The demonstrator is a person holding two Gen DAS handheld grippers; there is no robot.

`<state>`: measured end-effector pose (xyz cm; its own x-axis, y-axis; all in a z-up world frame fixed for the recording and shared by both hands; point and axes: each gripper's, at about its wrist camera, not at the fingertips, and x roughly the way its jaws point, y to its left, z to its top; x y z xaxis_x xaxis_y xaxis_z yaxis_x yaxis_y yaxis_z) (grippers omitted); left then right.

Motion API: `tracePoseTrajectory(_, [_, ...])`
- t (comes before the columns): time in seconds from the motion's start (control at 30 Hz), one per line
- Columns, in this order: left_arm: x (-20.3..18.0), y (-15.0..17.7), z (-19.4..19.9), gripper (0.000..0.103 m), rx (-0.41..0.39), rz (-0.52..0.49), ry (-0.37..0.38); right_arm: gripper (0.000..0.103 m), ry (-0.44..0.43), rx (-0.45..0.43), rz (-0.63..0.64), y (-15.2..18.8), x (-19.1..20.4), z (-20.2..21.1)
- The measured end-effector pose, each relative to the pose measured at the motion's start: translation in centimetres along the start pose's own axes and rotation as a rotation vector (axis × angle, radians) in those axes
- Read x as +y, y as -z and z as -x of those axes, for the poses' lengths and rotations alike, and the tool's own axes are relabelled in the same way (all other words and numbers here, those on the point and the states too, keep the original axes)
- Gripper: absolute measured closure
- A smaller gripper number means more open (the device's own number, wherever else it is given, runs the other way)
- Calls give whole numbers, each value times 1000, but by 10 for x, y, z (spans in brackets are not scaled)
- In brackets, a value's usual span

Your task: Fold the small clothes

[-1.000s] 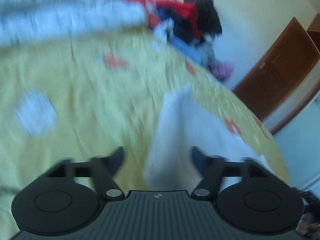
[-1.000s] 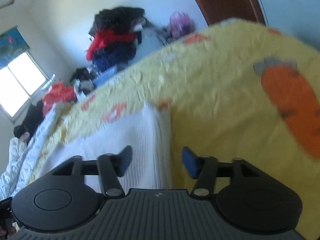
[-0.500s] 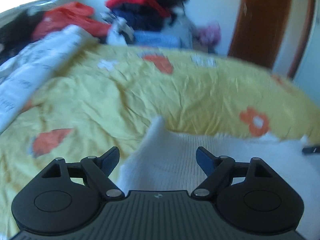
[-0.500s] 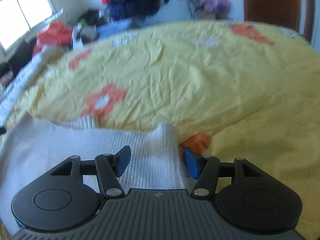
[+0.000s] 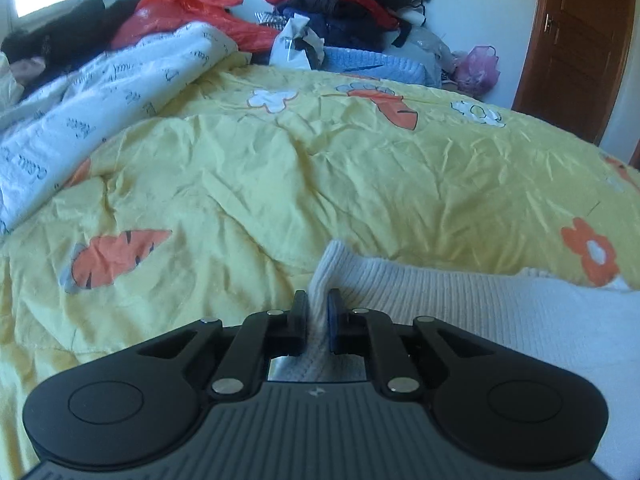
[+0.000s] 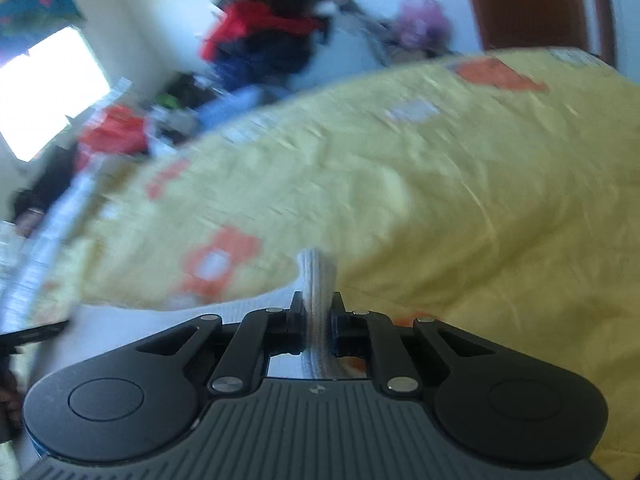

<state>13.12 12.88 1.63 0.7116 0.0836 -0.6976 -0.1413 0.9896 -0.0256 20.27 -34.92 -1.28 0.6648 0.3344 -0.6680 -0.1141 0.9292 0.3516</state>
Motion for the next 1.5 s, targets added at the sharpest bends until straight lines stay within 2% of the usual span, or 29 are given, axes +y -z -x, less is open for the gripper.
tracePoseTrajectory(0.07, [-5, 0, 1, 91, -5, -36, -25, 88, 4, -5, 5, 5, 2, -1])
tracePoseTrajectory(0.1, [-7, 0, 3, 90, -8, -49, -32, 76, 13, -2, 5, 5, 3, 2])
tracePoseTrajectory(0.17, [-10, -3, 10, 87, -19, -68, -38, 64, 30, 1, -3, 3, 5, 11])
tracePoseTrajectory(0.2, [-10, -3, 14, 83, -29, -73, -38, 52, 38, -12, 1, 3, 9, 19])
tracePoseTrajectory(0.23, [-11, -3, 21, 79, -40, -77, -46, 48, 48, -42, 7, 3, 12, 27])
tracePoseTrajectory(0.37, [-17, -6, 45, 54, -96, -73, -79, 46, -1, -144, 26, 4, 31, 56])
tracePoseTrajectory(0.47, [-27, -7, 61, 33, -176, -76, -51, 43, -67, -139, 58, 7, 54, 55])
tracePoseTrajectory(0.57, [-42, -4, 58, 31, -175, -111, -31, 43, -71, -88, 132, 17, 80, 35])
tracePoseTrajectory(0.7, [-49, 11, 32, 31, -92, -122, -5, 43, -52, 4, 163, 34, 91, 1])
tracePoseTrajectory(0.77, [-46, 20, 17, 30, -56, -120, -3, 42, -45, -37, 210, 46, 90, -4])
tracePoseTrajectory(0.87, [-41, 17, 11, 28, -51, -83, 11, 41, -52, -49, 189, 48, 91, -3])
tracePoseTrajectory(0.93, [-43, 16, 9, 27, -44, -92, 10, 34, -61, -46, 199, 50, 93, -4])
tracePoseTrajectory(1.0, [-39, 16, 14, 28, -47, -83, 30, 32, -79, -44, 193, 50, 92, -3])
tracePoseTrajectory(1.07, [-27, 18, 32, 27, -84, -28, 66, 32, -102, -47, 160, 49, 86, -1])
tracePoseTrajectory(1.13, [-9, 26, 63, 27, -160, 58, 66, 32, -134, -55, 108, 49, 78, 1])
tracePoseTrajectory(1.2, [14, 42, 97, 21, -219, 140, 69, 32, -157, -62, 64, 49, 71, 3])
tracePoseTrajectory(1.23, [26, 51, 111, 19, -223, 194, 81, 32, -165, -66, 50, 49, 69, 4])
tracePoseTrajectory(1.3, [55, 76, 135, 16, -197, 343, 175, 31, -169, -67, 45, 49, 69, 4])
tracePoseTrajectory(1.37, [77, 104, 148, 16, -138, 479, 256, 30, -169, -67, 48, 49, 70, 4])
tracePoseTrajectory(1.43, [93, 131, 155, 16, -85, 595, 296, 30, -171, -67, 46, 49, 70, 3])
tracePoseTrajectory(1.5, [100, 150, 156, 16, -41, 667, 328, 30, -171, -69, 44, 49, 70, 3])
